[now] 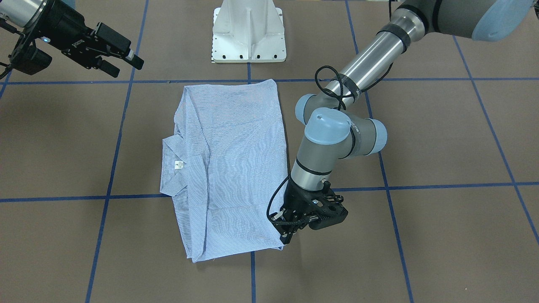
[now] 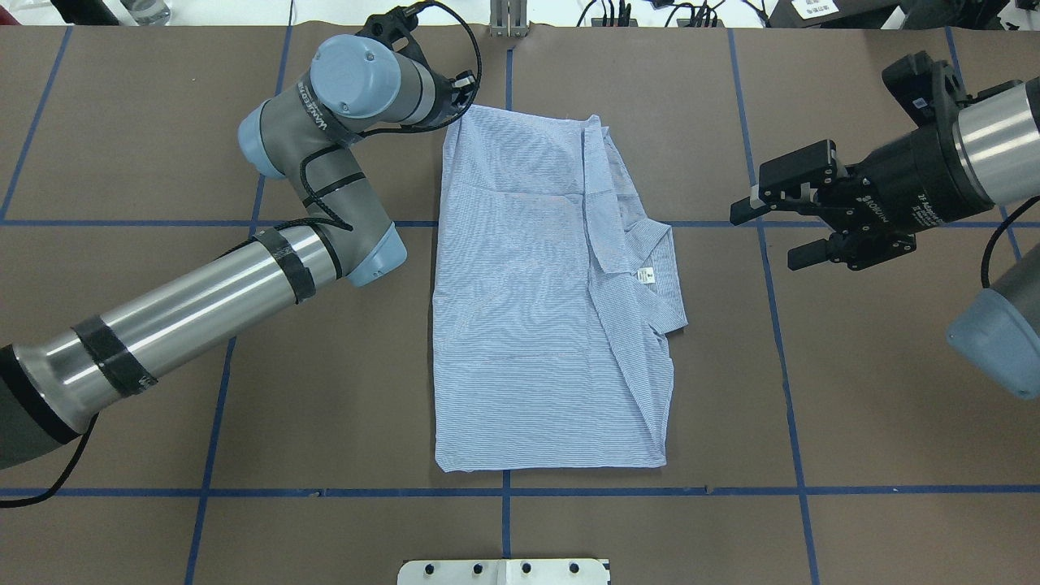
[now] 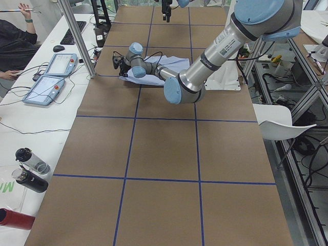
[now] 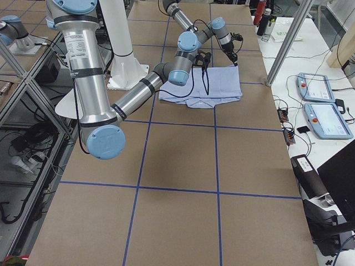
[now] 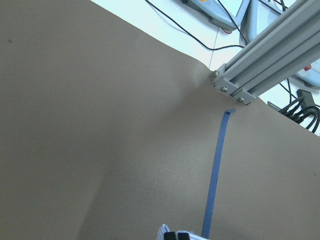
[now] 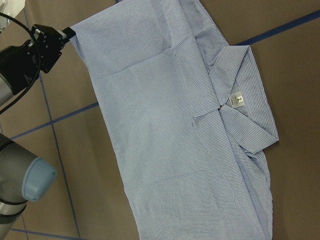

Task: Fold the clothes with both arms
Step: 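Pull the corner away from the robot with the left gripper, straightening the shirt, then lower the right gripper toward the shirt's collar while the left gripper holds the corner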

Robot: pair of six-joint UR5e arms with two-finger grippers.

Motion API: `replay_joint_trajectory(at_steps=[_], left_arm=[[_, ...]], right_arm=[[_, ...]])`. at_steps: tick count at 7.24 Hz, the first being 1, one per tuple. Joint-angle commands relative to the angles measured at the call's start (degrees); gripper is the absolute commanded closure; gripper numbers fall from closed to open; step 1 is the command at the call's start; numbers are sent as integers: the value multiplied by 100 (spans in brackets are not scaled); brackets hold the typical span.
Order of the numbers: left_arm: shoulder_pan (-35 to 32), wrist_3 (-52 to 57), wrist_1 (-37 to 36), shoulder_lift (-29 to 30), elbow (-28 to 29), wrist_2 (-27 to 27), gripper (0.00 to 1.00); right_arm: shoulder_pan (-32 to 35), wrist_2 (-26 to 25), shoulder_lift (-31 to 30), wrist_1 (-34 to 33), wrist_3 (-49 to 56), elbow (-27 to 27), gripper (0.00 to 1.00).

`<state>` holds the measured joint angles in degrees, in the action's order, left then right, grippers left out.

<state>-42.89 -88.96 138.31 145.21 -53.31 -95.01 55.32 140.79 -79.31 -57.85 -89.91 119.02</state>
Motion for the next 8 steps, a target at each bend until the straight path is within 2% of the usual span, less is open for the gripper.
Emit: replay_joint_trajectory(at_steps=[1, 2, 3, 4, 6, 7, 8], left_arm=[[-1, 10, 204, 25, 75, 71, 22], [-9, 37, 231, 16, -30, 45, 0], [-35, 37, 240, 7, -153, 9, 0], [-157, 54, 231, -106, -345, -304, 0], [-325, 168, 214, -693, -968, -885, 0], [-395, 308, 196, -931, -1258, -1218, 0], [-413, 510, 179, -1273, -1696, -1604, 0]], right_arm=[[-91, -217, -6, -7, 35, -98, 0], [-161, -297, 20, -25, 183, -212, 0], [-336, -645, 3, -42, 219, -274, 0], [-616, -1084, 3, -51, 228, -413, 0], [-1372, -2191, 29, -95, 403, -616, 0], [-1610, -2526, 238, -469, 639, -730, 0], [-1804, -2791, 745, -1482, 1146, -731, 0]])
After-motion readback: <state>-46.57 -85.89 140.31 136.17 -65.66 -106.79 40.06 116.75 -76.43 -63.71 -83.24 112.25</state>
